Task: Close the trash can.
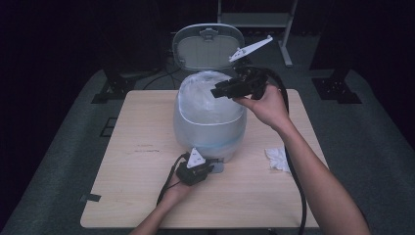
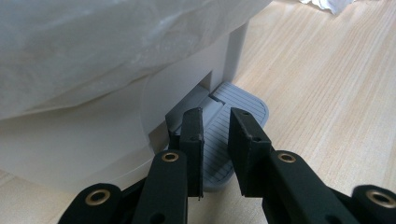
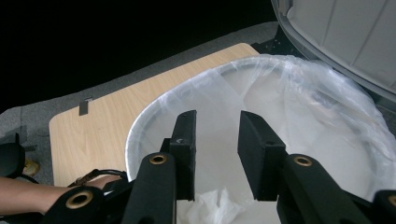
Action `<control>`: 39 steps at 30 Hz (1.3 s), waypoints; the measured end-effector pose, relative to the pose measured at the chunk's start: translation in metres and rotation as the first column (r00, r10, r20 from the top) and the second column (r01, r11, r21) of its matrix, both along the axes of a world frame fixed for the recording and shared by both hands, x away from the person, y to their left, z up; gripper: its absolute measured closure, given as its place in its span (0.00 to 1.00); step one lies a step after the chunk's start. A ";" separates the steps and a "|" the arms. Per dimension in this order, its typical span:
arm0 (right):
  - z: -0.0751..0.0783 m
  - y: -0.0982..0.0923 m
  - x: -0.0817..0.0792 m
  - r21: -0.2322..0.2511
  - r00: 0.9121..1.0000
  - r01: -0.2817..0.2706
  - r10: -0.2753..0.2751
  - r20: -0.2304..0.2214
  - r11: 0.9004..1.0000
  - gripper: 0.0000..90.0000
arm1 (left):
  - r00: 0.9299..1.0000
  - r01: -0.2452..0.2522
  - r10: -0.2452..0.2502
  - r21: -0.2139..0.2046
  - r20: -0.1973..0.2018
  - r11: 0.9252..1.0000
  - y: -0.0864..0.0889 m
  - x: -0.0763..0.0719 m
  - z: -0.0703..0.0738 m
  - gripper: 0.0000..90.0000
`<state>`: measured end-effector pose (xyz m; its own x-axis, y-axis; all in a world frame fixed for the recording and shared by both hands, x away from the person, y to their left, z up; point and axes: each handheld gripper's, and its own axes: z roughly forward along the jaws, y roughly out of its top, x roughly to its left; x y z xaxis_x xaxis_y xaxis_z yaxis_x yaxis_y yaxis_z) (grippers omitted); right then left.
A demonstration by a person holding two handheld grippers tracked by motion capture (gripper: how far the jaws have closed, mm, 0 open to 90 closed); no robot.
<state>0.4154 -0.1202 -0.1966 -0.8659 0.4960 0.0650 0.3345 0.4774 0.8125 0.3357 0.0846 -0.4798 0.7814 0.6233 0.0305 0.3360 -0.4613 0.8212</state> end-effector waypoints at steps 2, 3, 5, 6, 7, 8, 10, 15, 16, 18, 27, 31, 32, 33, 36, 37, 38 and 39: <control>0.000 -0.003 -0.001 0.004 1.000 -0.002 0.002 0.003 1.000 0.73 | 1.000 0.000 0.000 0.001 0.001 1.000 0.000 0.000 0.000 0.84; 0.001 -0.007 -0.003 0.009 1.000 0.001 -0.001 0.001 1.000 0.72 | 1.000 0.000 0.000 0.001 0.000 1.000 0.000 0.000 0.000 0.84; 0.001 -0.009 -0.004 0.010 1.000 0.000 0.000 0.003 1.000 0.72 | 1.000 -0.001 0.001 0.001 0.001 1.000 0.000 0.000 0.000 0.84; 0.001 -0.013 -0.006 0.010 1.000 0.001 -0.001 0.001 1.000 0.72 | 1.000 -0.001 0.001 0.001 0.001 1.000 0.000 0.000 0.000 0.84; 0.001 -0.013 -0.006 0.010 1.000 0.001 -0.001 0.001 1.000 0.72 | 1.000 -0.001 0.001 0.001 0.001 1.000 0.000 0.000 0.000 0.84; 0.000 -0.017 -0.007 0.010 1.000 0.003 -0.003 0.002 1.000 0.72 | 1.000 -0.002 0.002 -0.003 0.001 1.000 0.000 0.000 0.000 0.84; 0.000 -0.019 -0.008 0.010 1.000 0.004 -0.004 0.003 1.000 0.72 | 1.000 -0.002 0.002 -0.002 0.001 1.000 0.000 0.000 0.000 0.84; 0.000 -0.032 -0.012 0.019 1.000 0.019 -0.019 0.008 1.000 0.70 | 1.000 -0.003 0.003 -0.001 0.002 1.000 -0.001 0.000 0.000 0.84; 0.000 -0.034 -0.013 0.022 1.000 0.021 -0.022 0.006 1.000 0.70 | 1.000 -0.002 0.002 -0.001 0.001 1.000 0.000 0.000 0.000 0.84; -0.001 -0.036 -0.014 0.023 1.000 0.023 -0.023 0.008 0.999 0.70 | 1.000 -0.002 0.002 -0.001 0.001 1.000 -0.001 0.000 0.000 0.84; -0.004 -0.054 -0.022 0.033 0.999 0.033 -0.033 0.014 0.999 0.69 | 1.000 -0.004 0.004 0.000 0.004 1.000 -0.001 -0.001 0.000 0.84; -0.006 -0.061 -0.026 0.037 0.999 0.040 -0.040 0.015 0.999 0.69 | 1.000 -0.004 0.004 0.000 0.003 1.000 -0.001 -0.001 0.000 0.84; -0.008 -0.065 -0.029 0.041 0.999 0.042 -0.042 0.016 0.998 0.69 | 1.000 -0.004 0.004 -0.001 0.003 1.000 -0.001 -0.001 0.000 0.84; -0.008 -0.067 -0.030 0.041 0.999 0.043 -0.044 0.017 0.998 0.69 | 1.000 -0.005 0.005 0.000 0.004 1.000 -0.001 -0.001 0.000 0.84; -0.011 -0.074 -0.033 0.044 0.999 0.048 -0.049 0.017 0.998 0.69 | 1.000 -0.006 0.006 -0.001 0.004 1.000 -0.001 -0.001 0.000 0.84; -0.011 -0.074 -0.033 0.044 0.999 0.048 -0.049 0.017 0.998 0.69 | 1.000 -0.006 0.006 -0.001 0.004 1.000 -0.001 -0.001 0.000 0.84; -0.012 -0.076 -0.034 0.044 0.999 0.051 -0.052 0.015 0.998 0.68 | 1.000 -0.007 0.007 0.000 0.005 1.000 -0.001 -0.001 0.000 0.84; -0.014 -0.080 -0.035 0.044 0.998 0.058 -0.059 0.014 0.997 0.68 | 1.000 -0.007 0.007 0.000 0.005 1.000 -0.001 -0.001 0.000 0.84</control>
